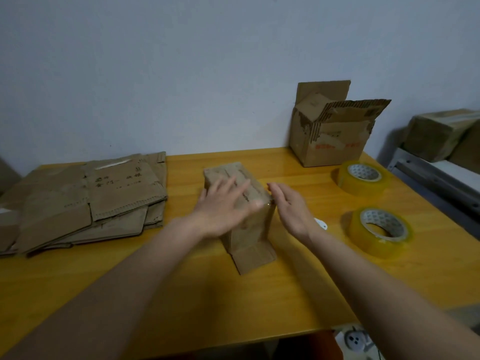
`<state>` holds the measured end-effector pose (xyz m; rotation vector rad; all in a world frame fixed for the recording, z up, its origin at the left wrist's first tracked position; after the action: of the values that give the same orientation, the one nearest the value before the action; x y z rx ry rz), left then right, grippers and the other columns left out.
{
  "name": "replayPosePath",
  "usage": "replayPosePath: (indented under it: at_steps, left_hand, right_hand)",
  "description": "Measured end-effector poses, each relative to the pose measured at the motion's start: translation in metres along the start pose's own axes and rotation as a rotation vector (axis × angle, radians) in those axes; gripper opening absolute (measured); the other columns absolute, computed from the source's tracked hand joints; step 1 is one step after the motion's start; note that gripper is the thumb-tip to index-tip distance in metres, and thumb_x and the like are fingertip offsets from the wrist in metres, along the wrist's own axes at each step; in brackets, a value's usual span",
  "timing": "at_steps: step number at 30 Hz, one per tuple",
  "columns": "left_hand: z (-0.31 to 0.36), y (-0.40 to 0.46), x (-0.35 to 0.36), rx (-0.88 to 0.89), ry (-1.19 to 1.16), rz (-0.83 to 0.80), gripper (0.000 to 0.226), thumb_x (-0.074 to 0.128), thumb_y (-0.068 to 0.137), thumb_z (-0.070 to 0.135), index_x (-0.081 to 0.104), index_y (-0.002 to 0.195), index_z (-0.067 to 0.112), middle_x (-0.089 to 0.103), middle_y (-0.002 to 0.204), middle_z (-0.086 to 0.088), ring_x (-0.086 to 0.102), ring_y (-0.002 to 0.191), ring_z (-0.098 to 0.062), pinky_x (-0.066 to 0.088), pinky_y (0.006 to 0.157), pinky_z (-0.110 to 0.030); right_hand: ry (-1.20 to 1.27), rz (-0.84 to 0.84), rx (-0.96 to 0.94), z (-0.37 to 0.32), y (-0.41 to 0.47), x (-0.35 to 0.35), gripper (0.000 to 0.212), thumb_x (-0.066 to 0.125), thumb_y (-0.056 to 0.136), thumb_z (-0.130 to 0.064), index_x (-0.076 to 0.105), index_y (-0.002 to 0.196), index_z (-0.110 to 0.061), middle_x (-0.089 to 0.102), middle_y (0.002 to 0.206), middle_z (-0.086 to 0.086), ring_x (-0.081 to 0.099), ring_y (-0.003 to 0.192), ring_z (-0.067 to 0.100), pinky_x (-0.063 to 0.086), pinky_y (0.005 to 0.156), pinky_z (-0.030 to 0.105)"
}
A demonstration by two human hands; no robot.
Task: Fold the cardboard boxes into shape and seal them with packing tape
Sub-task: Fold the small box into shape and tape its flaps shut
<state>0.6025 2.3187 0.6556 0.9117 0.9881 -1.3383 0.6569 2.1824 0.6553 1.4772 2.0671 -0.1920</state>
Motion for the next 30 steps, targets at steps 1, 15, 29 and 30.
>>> replayPosePath:
  at_steps: [1,15,29,30]
  left_hand:
    - [0.0,-0.002,0.011,0.005,0.114,-0.057,0.086,0.021,0.076,0.086,0.001,0.149,0.044,-0.007,0.158,0.014,-0.009,0.147,-0.017,0.003,0.119,-0.049]
    - [0.11,-0.011,0.004,0.357,0.107,0.367,0.065,0.047,0.086,-0.001,0.032,0.147,0.013,0.038,0.148,-0.005,0.03,0.137,-0.021,0.023,0.116,-0.035]
    - [0.124,0.016,0.113,-0.001,-0.069,-0.102,0.093,0.057,0.091,0.031,-0.014,0.151,0.027,0.057,0.127,-0.001,0.058,0.107,-0.024,0.052,0.087,-0.042]
    - [0.123,0.015,0.113,-0.006,-0.144,-0.11,0.096,0.059,0.09,0.031,-0.015,0.15,0.029,0.054,0.133,0.0,0.056,0.113,-0.022,0.051,0.089,-0.039]
  right_hand:
    - [0.03,-0.073,0.013,-0.003,-0.002,0.012,0.042,0.035,0.102,-0.035,0.047,0.138,-0.015,0.049,0.14,0.003,0.042,0.131,0.019,0.031,0.103,0.027]
    - [-0.168,0.006,0.057,0.01,-0.016,-0.022,0.028,0.039,0.099,-0.016,0.054,0.122,-0.011,0.058,0.12,0.011,0.054,0.113,0.029,0.043,0.093,0.042]
    - [-0.945,-0.106,0.543,0.136,-0.075,-0.137,0.052,0.06,0.09,-0.026,0.037,0.136,-0.013,0.028,0.146,0.01,0.017,0.141,0.032,0.02,0.111,0.053]
    - [-0.9,-0.12,0.547,0.138,-0.077,-0.137,0.043,0.056,0.091,-0.014,0.042,0.132,-0.015,0.033,0.145,0.009,0.019,0.141,0.031,0.025,0.109,0.053]
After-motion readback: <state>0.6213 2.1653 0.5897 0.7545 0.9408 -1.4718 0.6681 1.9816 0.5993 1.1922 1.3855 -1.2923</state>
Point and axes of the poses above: each hand's wrist, its own y-axis towards the middle knuckle, its own x-axis out of the palm, z = x × y, the point moved 9 cm from there along y, towards the middle knuckle
